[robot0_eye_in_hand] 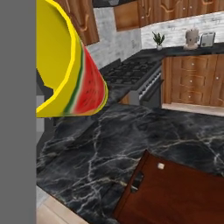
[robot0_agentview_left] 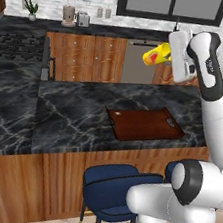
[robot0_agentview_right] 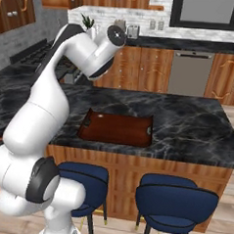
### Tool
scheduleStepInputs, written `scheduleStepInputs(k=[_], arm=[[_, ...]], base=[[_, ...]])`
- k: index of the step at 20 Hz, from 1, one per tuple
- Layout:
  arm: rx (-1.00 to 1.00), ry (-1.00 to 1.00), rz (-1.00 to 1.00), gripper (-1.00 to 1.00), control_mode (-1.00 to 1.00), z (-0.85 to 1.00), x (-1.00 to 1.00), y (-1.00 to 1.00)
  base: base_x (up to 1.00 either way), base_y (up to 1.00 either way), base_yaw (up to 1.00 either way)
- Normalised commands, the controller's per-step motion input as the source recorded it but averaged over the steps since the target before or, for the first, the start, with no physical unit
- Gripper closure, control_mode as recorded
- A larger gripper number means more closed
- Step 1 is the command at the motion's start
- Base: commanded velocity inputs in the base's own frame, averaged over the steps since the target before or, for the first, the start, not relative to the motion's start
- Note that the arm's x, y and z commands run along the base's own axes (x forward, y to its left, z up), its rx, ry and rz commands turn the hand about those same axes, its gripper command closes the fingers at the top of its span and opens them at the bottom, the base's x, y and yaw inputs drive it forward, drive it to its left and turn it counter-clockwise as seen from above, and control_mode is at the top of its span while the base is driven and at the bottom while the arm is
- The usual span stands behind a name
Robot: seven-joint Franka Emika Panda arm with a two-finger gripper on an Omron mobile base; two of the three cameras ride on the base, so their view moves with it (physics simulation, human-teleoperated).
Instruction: There is a tray on the dining counter. Grab the cup, mug, and pitcher and place them on the tray. The pitcher may be placed next to the tray if it cannot fit the tray.
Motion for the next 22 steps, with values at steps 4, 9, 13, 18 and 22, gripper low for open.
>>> scheduleStepInputs(k=[4, 9, 13, 18, 22], arm=[[-0.04, 0.01, 0.01, 1.00, -1.00, -0.02, 0.00, 0.17], [-0.04, 0.03, 0.09, 1.00, -1.00, -0.05, 0.00, 0.06], [-0.06, 0.05, 0.16, 1.00, -1.00, -0.34, 0.02, -0.13], [-0.13, 0.02, 0.16, 1.00, -1.00, -0.44, 0.05, -0.15], [-0.19, 0.03, 0.14, 1.00, -1.00, -0.46, 0.09, -0.06]], base=[[0.00, 0.00, 0.00], [0.00, 0.00, 0.00], [0.00, 0.00, 0.00], [0.00, 0.00, 0.00], [0.00, 0.00, 0.00]])
